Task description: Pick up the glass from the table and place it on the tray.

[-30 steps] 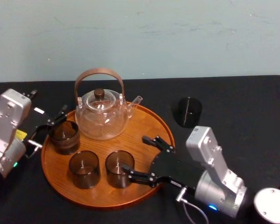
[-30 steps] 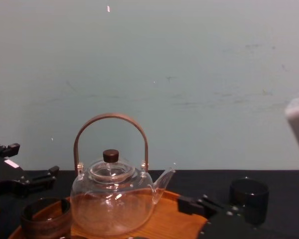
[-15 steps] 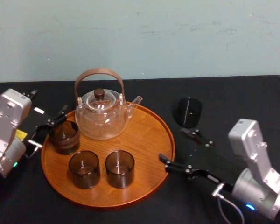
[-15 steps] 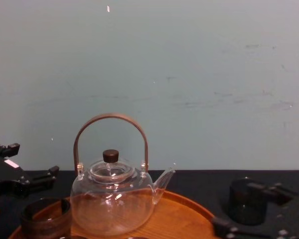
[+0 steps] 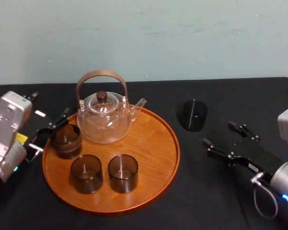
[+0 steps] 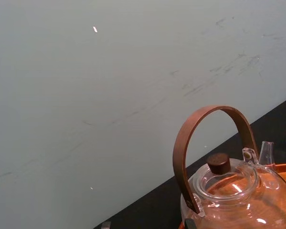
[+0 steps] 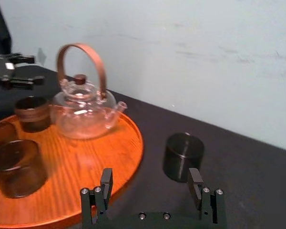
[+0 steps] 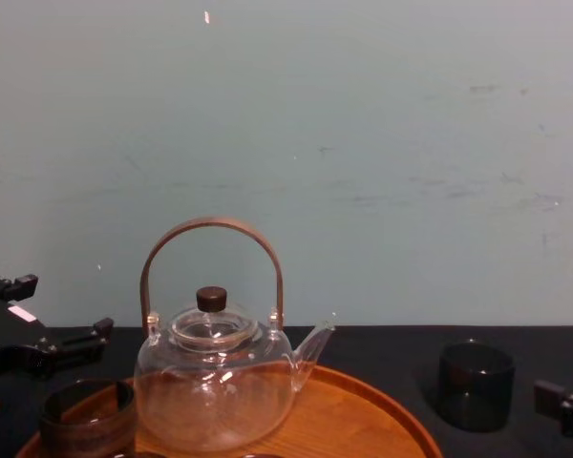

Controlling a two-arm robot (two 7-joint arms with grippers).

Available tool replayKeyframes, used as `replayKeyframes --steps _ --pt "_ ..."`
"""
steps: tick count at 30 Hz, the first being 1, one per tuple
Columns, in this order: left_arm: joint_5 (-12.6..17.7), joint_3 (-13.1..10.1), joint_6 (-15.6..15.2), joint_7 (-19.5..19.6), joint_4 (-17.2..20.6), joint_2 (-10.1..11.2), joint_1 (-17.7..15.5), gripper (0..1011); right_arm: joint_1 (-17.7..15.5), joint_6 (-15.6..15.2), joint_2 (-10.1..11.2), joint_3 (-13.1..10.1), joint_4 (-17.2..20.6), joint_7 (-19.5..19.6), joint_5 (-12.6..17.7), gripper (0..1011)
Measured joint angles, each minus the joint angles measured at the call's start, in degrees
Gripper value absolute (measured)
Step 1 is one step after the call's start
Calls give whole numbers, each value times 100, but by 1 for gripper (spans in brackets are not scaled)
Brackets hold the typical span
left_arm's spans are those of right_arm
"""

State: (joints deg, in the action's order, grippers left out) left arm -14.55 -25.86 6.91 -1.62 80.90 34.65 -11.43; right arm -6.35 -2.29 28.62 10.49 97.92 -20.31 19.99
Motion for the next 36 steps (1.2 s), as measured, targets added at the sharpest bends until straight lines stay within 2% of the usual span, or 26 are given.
replayKeyframes --steps 8,13,24,36 --pt "0 0 0 0 0 0 0 1001 513 -298 -59 -32 -592 -140 274 1003" --pt "0 0 0 0 0 0 0 1001 898 -480 -64 63 -917 -200 340 1002" --pt "0 0 0 0 0 0 0 1001 1683 -849 -50 379 -1399 -217 218 1002" --pt "0 0 0 0 0 0 0 1001 2232 -875 -163 596 -1976 -298 97 1003"
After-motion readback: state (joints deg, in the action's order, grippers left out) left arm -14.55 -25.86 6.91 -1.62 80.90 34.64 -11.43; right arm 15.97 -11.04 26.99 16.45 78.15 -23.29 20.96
